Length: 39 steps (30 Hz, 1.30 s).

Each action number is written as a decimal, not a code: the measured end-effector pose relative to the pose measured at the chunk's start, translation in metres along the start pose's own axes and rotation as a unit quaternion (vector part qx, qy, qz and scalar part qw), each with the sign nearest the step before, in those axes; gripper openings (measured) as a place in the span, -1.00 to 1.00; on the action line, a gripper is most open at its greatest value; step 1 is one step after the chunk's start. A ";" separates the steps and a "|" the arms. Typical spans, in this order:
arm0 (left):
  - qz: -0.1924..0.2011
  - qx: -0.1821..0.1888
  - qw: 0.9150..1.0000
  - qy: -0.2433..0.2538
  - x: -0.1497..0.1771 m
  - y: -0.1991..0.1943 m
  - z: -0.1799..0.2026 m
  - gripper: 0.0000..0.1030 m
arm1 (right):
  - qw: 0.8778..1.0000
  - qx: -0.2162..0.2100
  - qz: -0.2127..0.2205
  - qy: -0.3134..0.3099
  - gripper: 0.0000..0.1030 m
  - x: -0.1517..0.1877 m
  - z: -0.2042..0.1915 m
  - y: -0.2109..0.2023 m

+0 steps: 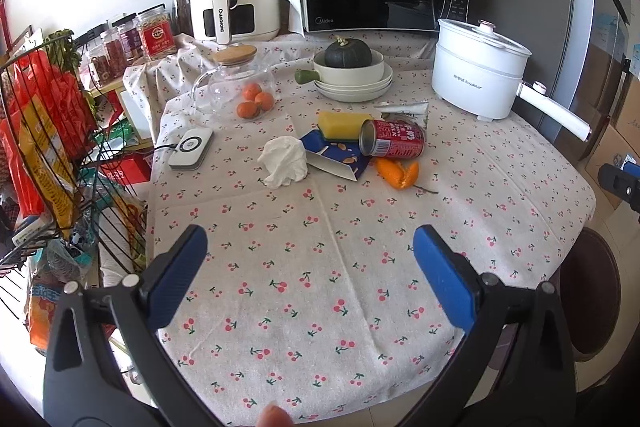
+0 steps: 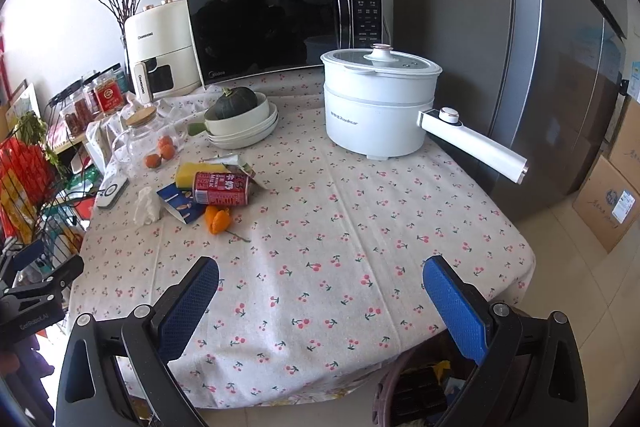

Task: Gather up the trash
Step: 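Move both tools back toward the table items, then grasp the red Drink Milk can with the right gripper while the left grasps the white tissue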

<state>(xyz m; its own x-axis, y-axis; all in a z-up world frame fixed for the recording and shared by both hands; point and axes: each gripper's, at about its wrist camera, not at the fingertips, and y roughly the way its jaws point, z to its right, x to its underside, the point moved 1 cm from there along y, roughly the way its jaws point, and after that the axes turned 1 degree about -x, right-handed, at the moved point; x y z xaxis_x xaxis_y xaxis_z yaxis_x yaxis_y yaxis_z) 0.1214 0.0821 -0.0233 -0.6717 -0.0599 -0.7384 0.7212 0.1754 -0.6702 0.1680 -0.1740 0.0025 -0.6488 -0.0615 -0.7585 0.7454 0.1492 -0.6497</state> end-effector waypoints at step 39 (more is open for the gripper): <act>-0.086 0.115 0.985 -0.095 -0.041 0.214 -0.058 0.42 | 0.989 -0.115 -0.097 0.011 1.00 -0.059 -0.103 0.226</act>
<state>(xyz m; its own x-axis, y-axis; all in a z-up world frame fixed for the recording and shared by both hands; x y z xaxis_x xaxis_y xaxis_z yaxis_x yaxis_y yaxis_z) 0.2931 0.1794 -0.1320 -0.7586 -0.2567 -0.5989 0.6341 -0.0795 -0.7691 0.3588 -0.0355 -0.0944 -0.7810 -0.0908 -0.6178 0.5537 0.3569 -0.7524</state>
